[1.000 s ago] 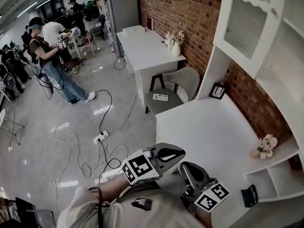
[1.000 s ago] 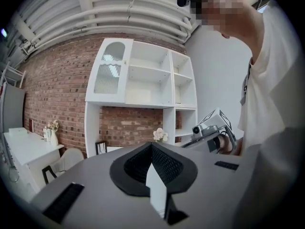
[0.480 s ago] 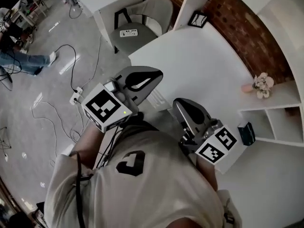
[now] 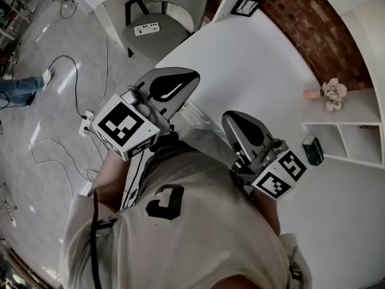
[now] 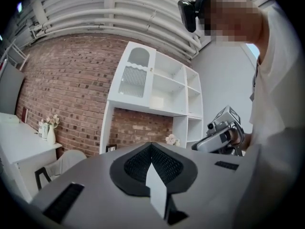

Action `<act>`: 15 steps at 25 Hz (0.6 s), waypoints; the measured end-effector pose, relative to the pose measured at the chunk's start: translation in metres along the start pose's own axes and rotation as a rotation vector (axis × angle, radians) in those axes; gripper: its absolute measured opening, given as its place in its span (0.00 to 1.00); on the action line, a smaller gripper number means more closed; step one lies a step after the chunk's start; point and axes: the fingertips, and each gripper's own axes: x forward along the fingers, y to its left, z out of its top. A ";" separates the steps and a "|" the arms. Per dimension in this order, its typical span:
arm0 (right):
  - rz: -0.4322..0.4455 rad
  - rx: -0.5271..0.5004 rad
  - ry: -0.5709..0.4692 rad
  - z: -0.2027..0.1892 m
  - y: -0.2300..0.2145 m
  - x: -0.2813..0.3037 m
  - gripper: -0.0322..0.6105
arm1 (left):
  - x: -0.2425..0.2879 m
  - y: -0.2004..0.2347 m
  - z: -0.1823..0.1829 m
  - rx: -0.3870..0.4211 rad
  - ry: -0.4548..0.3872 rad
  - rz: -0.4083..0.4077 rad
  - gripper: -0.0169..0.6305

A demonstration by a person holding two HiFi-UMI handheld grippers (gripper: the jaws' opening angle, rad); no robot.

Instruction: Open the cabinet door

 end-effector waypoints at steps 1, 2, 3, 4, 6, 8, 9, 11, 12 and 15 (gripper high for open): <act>-0.005 0.002 0.004 -0.002 0.001 0.005 0.09 | -0.002 0.002 -0.004 -0.017 0.007 -0.007 0.05; -0.009 0.004 0.010 -0.005 0.002 0.009 0.09 | -0.004 0.004 -0.008 -0.034 0.012 -0.013 0.05; -0.011 0.004 0.015 -0.007 0.002 0.014 0.09 | -0.006 0.006 -0.011 -0.046 0.013 -0.019 0.05; -0.013 0.002 0.015 -0.009 0.001 0.018 0.09 | -0.007 0.009 -0.014 -0.049 0.013 -0.025 0.05; -0.022 -0.010 -0.004 -0.007 -0.005 0.027 0.09 | -0.004 0.018 -0.017 -0.034 0.011 -0.041 0.05; -0.034 -0.010 -0.021 -0.002 -0.014 0.027 0.09 | 0.002 0.020 -0.019 -0.026 0.016 -0.055 0.05; -0.039 -0.004 -0.023 0.000 -0.018 0.024 0.09 | 0.003 0.018 -0.021 -0.034 0.023 -0.055 0.05; -0.052 0.006 -0.037 0.009 -0.030 0.015 0.09 | 0.007 0.012 -0.021 -0.051 0.032 -0.044 0.05; -0.062 0.005 -0.057 0.017 -0.037 0.011 0.09 | 0.010 0.011 -0.020 -0.053 0.035 -0.035 0.05; -0.096 -0.011 -0.149 0.051 -0.067 -0.006 0.09 | 0.024 0.008 -0.016 -0.027 0.030 -0.024 0.05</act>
